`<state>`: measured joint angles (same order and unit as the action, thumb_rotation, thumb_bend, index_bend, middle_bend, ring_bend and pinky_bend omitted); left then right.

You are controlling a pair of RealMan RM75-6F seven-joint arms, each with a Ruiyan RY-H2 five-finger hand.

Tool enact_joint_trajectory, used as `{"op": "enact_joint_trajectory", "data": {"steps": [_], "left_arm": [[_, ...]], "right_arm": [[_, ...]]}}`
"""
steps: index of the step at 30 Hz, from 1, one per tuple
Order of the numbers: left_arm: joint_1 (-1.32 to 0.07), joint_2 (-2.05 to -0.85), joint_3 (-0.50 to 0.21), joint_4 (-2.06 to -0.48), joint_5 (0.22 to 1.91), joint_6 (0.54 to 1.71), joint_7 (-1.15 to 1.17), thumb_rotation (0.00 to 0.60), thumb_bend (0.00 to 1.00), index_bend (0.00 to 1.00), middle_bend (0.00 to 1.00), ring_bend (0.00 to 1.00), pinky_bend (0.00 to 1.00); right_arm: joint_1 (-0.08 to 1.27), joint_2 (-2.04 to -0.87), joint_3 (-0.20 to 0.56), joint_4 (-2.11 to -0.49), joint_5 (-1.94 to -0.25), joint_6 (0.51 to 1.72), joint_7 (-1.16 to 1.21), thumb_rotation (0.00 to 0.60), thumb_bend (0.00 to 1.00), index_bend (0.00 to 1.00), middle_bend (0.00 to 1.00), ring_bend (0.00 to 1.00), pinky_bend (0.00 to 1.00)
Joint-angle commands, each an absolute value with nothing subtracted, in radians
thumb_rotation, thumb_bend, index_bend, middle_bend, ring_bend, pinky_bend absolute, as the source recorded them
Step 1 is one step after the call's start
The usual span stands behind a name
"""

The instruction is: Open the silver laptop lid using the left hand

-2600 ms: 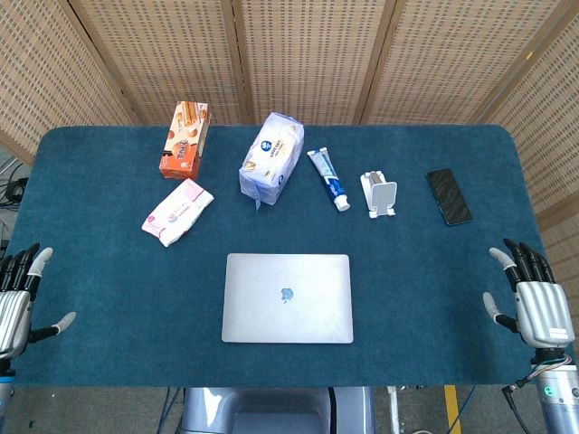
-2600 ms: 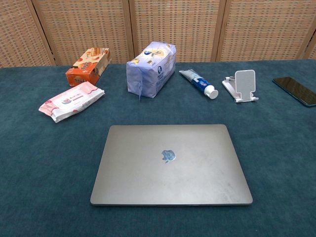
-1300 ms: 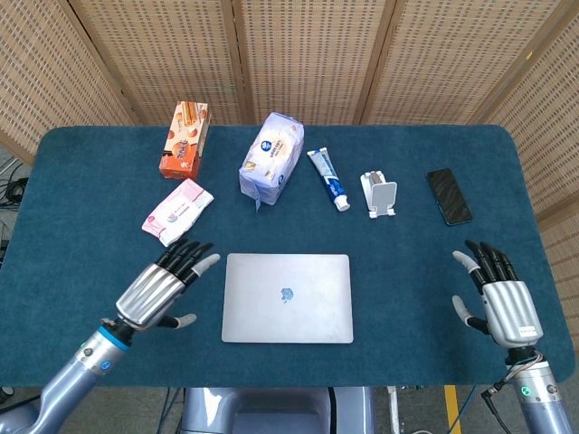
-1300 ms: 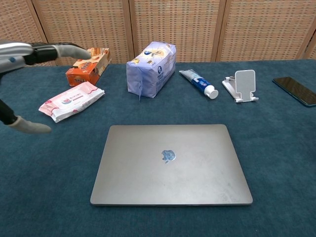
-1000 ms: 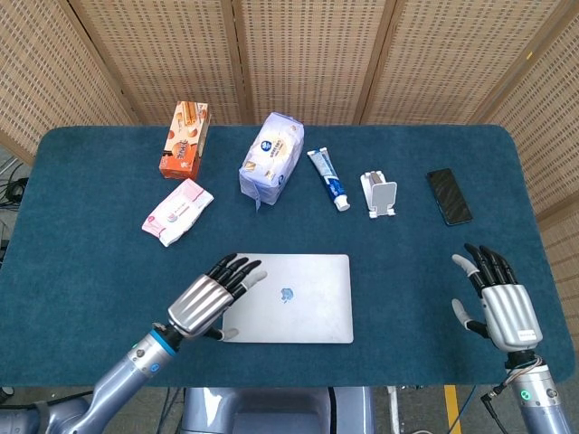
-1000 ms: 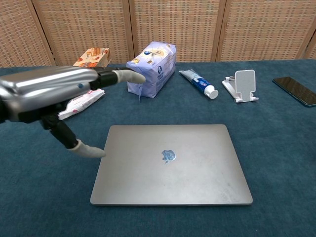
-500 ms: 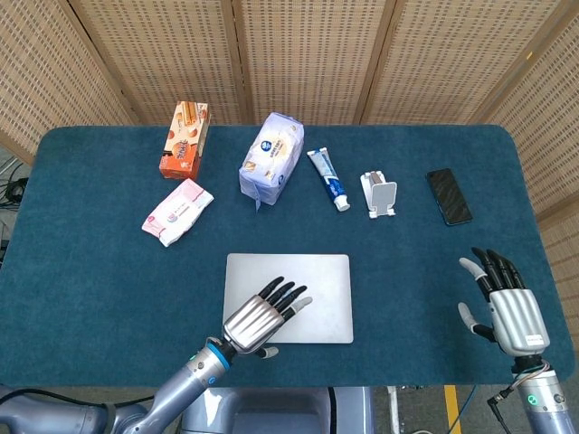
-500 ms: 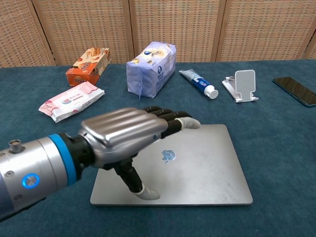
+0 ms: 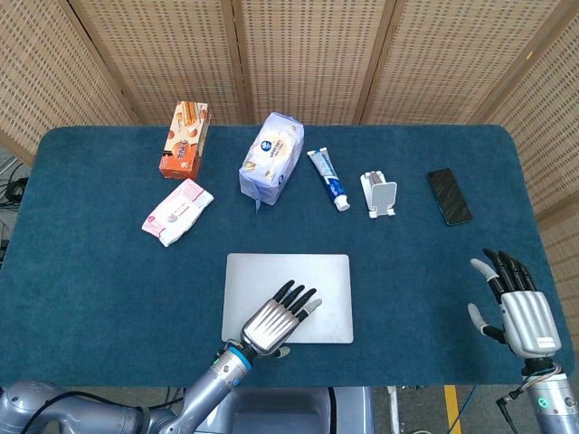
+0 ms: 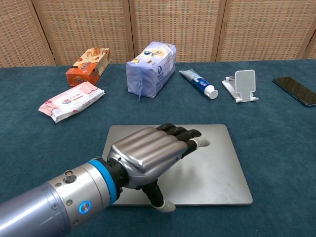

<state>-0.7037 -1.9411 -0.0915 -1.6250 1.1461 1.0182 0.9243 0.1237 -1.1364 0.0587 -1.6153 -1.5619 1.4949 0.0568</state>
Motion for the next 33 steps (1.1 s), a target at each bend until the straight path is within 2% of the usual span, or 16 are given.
{"op": "enact_joint_trajectory", "data": {"steps": [1,33], "left_arm": [[-0.710,-1.967,-0.089,-1.596,1.137,1.029,0.926,0.541,0.12,0.00,0.00,0.00,0.00],[-0.739,-2.065,-0.098,-1.463,1.090,1.058,0.961,0.544,0.14,0.00,0.00,0.00,0.00]], "right_arm": [[0.121,-1.135,0.060,-1.610,-1.558,1.498,0.064,0.600,0.41,0.16,0.08,0.00,0.10],[0.106,-1.135,0.065,-1.568,-1.530,1.496,0.115,0.600,0.41,0.16,0.08,0.00,0.10]]}}
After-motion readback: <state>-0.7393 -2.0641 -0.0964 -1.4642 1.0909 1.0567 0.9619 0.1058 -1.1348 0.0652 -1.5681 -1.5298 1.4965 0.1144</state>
